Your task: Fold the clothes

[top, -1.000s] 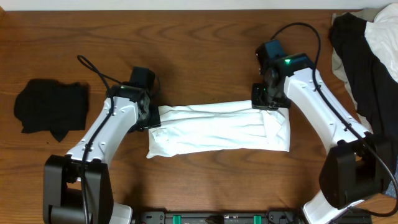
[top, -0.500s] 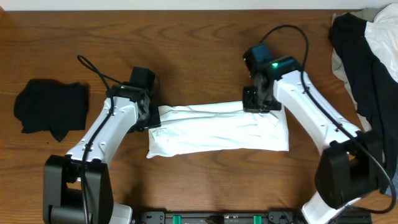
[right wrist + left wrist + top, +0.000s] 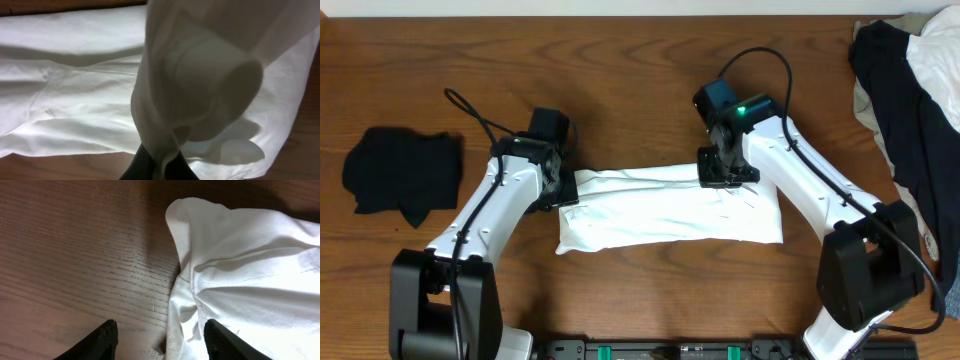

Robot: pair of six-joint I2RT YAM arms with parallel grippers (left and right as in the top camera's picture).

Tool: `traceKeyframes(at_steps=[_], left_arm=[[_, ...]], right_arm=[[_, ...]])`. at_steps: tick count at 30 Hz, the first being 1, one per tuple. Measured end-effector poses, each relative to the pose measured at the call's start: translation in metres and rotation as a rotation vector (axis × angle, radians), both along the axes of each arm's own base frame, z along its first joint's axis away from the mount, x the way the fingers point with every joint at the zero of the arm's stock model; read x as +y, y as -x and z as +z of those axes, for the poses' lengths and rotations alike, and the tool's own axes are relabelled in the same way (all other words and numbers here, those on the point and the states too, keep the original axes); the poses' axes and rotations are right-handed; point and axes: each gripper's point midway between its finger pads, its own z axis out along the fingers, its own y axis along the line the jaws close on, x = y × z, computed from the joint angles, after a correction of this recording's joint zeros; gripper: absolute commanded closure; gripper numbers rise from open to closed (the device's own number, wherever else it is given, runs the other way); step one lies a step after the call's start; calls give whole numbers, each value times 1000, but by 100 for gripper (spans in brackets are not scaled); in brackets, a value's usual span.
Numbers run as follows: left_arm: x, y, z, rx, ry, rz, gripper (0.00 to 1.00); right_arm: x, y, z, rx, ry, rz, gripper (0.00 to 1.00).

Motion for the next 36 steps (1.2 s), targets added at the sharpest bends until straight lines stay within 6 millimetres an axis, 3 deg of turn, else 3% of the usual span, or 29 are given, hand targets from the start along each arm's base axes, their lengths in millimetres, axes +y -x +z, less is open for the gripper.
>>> traceKeyframes(at_steps=[12, 17, 29, 36], left_arm=[[0, 0, 0, 0, 0, 0, 42], [0, 0, 0, 0, 0, 0, 42], [0, 0, 0, 0, 0, 0, 42], [0, 0, 0, 0, 0, 0, 42]], right_arm=[[0, 1, 0, 4, 1, 0, 97], [0, 1, 0, 4, 1, -9, 74], [8, 6, 0, 6, 3, 21, 69], [-13, 6, 0, -3, 112, 17, 63]])
